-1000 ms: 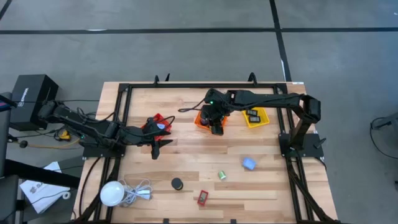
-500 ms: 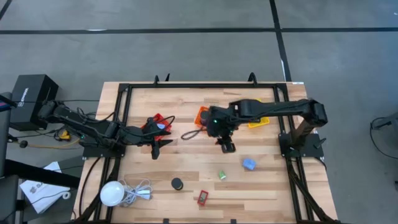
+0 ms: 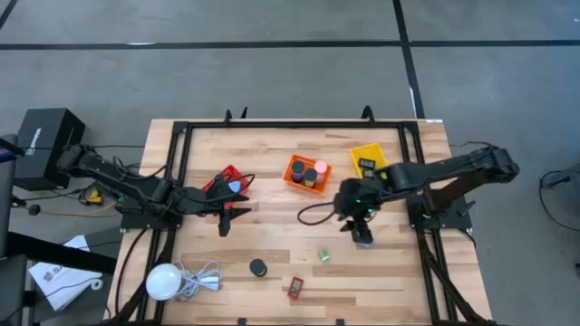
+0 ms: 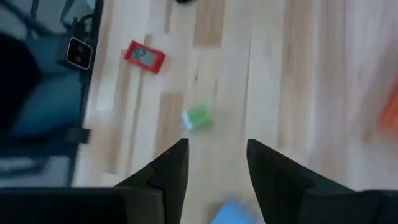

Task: Pick & Place Office items
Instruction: Put the red digital timer into the yellow basket

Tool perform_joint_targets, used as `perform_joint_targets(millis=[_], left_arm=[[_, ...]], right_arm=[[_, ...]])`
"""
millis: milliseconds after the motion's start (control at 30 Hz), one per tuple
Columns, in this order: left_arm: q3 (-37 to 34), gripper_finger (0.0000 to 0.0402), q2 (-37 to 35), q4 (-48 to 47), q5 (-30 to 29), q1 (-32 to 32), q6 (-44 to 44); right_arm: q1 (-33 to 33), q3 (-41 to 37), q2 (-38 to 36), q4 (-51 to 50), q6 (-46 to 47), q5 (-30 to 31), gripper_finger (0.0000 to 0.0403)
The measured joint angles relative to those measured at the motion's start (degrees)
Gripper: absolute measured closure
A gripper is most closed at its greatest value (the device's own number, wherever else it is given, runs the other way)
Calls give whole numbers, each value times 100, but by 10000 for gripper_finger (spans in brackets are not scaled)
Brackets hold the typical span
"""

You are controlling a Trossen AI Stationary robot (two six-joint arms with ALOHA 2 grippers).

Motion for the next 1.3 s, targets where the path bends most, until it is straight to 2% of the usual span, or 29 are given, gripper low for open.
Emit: perform_joint_targets(millis=[167,300,400,500,600,867,1300], left_arm=[[0,234,0,30,-2,-11,0],[0,234,0,50,-2,-11,0],[0,234,0,72,-2,-11,0],[0,234,0,71,-2,-11,0],[0,234,0,72,-2,-11,0],[0,234,0,77,-2,-11,0],[0,234,0,144,-2,-11,3]], right_arm=[[328,-697,-572,-182,1372,1,249],[517,-938,-700,-485,2348,24,249],[626,-1032,-699,-1135,2936,439,246],[707,-1040,-644,-1907,3949,992,243],[803,-1049,-618,-2111,4510,1054,243],[1023,-1042,-527,-1277,4202,1040,243],[938,-1040,-538,674,1604,1026,243]])
